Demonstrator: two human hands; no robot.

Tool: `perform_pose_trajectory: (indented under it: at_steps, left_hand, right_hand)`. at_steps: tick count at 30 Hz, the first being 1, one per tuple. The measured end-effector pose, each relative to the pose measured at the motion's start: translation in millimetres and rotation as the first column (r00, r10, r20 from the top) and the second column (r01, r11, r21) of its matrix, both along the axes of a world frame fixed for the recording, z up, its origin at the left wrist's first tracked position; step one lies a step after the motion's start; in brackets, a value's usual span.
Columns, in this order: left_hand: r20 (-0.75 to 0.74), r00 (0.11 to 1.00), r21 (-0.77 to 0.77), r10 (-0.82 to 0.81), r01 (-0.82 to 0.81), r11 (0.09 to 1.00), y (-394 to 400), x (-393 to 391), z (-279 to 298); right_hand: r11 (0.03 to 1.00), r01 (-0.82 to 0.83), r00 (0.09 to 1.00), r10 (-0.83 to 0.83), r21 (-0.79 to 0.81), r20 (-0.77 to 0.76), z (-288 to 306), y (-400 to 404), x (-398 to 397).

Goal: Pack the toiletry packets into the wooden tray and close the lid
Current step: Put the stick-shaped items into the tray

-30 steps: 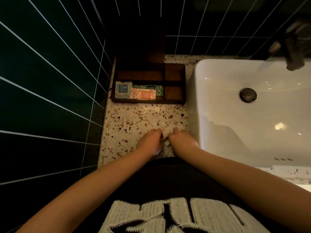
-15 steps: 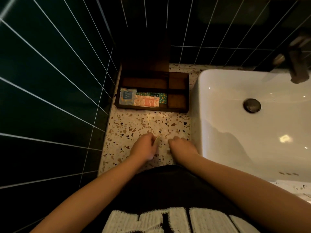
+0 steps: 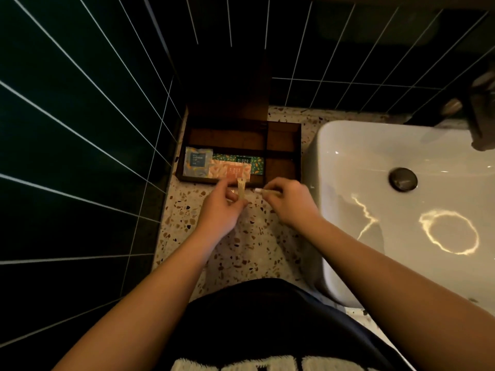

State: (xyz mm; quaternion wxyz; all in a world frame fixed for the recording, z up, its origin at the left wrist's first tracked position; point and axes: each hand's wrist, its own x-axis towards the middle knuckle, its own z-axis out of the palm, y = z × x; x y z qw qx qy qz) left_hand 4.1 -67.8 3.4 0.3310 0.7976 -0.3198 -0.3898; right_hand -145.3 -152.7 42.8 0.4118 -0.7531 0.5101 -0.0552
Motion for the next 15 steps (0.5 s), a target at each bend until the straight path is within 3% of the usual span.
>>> perform_pose_trajectory:
  at_steps: [8,15]
  left_hand:
    - [0.053,0.998,-0.033,-0.026,0.028,0.999,-53.6,26.1,7.3]
    - [0.066,0.994,0.109,-0.087,0.080,0.991,-89.8,33.2,-1.0]
  right_hand:
    - [1.000,-0.002,0.994,0.002,-0.006,-0.110,2.6,-49.3,23.3]
    - [0.999,-0.025,0.982,0.032,0.044,-0.185,-4.3,-81.3,44.8]
